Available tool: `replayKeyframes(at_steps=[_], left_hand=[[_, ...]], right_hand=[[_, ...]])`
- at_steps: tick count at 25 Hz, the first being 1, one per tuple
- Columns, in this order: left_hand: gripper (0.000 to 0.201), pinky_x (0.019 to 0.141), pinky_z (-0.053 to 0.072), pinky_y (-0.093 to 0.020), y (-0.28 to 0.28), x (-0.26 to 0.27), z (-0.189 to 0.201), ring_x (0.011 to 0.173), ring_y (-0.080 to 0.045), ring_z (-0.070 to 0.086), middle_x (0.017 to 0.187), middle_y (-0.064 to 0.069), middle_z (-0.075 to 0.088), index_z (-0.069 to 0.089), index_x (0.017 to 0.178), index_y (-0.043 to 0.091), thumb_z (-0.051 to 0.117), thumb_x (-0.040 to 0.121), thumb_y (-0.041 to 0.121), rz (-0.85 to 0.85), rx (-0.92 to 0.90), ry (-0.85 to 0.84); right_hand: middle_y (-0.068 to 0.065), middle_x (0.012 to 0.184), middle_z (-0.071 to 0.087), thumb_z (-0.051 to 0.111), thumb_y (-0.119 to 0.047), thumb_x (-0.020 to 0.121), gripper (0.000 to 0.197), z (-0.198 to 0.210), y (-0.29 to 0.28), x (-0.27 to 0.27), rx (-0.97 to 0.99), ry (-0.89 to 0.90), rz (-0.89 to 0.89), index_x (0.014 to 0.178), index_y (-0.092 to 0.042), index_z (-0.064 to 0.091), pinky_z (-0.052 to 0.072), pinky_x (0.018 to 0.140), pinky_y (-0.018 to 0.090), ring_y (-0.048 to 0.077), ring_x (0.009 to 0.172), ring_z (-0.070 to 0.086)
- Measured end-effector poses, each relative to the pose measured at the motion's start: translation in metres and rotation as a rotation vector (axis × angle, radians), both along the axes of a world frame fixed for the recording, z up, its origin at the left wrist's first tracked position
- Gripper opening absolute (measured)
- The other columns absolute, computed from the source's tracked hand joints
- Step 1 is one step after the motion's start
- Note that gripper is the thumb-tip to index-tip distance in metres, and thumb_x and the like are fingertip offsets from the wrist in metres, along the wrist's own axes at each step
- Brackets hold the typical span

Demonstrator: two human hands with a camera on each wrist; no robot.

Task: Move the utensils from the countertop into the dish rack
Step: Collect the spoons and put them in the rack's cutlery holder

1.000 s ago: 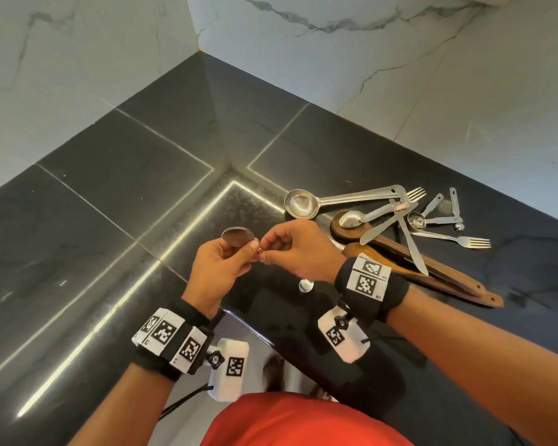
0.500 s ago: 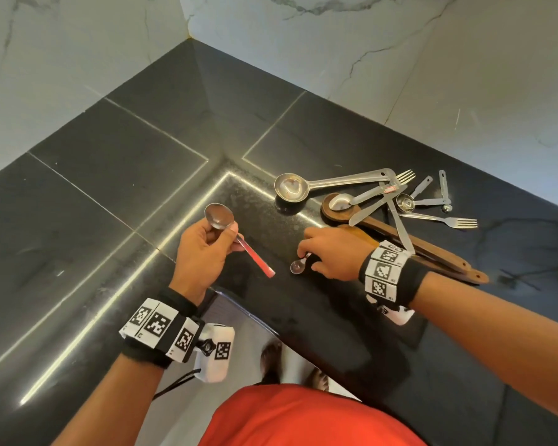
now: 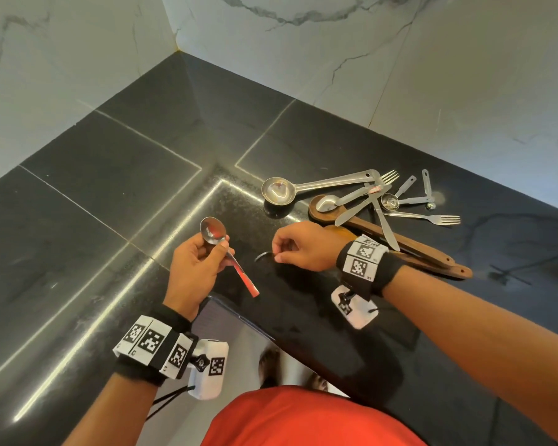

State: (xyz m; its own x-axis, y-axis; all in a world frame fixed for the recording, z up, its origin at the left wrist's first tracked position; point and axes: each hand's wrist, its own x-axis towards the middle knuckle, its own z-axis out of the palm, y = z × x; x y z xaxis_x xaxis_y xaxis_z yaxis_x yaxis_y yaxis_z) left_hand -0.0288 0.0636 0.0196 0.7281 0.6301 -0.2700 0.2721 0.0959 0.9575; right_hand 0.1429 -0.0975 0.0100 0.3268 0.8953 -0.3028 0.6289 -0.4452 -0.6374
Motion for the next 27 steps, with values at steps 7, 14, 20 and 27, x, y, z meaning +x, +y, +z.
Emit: replayKeyframes(at_steps=[7, 14, 20, 27], left_hand=[[0.018, 0.070, 0.057, -0.018, -0.044, 0.024, 0.004, 0.086, -0.016, 0.077, 0.090, -0.004, 0.080, 0.069, 0.111, 0.010, 0.060, 0.095, 0.006, -0.184, -0.079, -0.044], [0.014, 0.074, 0.061, -0.025, -0.072, 0.054, 0.008, 0.082, -0.020, 0.077, 0.090, -0.011, 0.079, 0.070, 0.104, 0.009, 0.058, 0.097, 0.010, -0.245, -0.193, -0.057], [0.013, 0.073, 0.061, -0.025, -0.078, 0.076, 0.000, 0.080, -0.018, 0.077, 0.085, -0.011, 0.078, 0.071, 0.095, 0.011, 0.059, 0.097, 0.008, -0.250, -0.134, -0.056], [0.012, 0.072, 0.061, -0.022, -0.055, 0.092, -0.009, 0.080, -0.016, 0.076, 0.086, -0.012, 0.077, 0.071, 0.096, 0.013, 0.060, 0.096, 0.009, -0.162, -0.126, -0.050]], right_hand=[[0.002, 0.090, 0.072, 0.068, -0.009, 0.092, 0.009, 0.004, -0.024, -0.028, 0.377, 0.443, -0.474, 0.101, -0.008, 0.069, 0.057, 0.074, 0.021, 0.004, 0.079, 0.067], [0.014, 0.087, 0.073, 0.078, -0.013, 0.084, 0.023, 0.003, -0.053, -0.026, 0.481, 0.443, -0.703, 0.104, -0.007, 0.070, 0.060, 0.071, 0.025, 0.014, 0.073, 0.070], [0.002, 0.085, 0.073, 0.076, -0.023, 0.086, 0.013, 0.011, -0.072, 0.019, 0.326, 0.228, -0.607, 0.093, -0.013, 0.074, 0.061, 0.074, 0.032, 0.013, 0.075, 0.070], [-0.005, 0.113, 0.067, 0.067, -0.038, 0.088, 0.030, 0.009, -0.064, 0.135, -0.189, -0.339, -0.223, 0.116, -0.026, 0.069, 0.052, 0.093, 0.035, 0.011, 0.100, 0.060]])
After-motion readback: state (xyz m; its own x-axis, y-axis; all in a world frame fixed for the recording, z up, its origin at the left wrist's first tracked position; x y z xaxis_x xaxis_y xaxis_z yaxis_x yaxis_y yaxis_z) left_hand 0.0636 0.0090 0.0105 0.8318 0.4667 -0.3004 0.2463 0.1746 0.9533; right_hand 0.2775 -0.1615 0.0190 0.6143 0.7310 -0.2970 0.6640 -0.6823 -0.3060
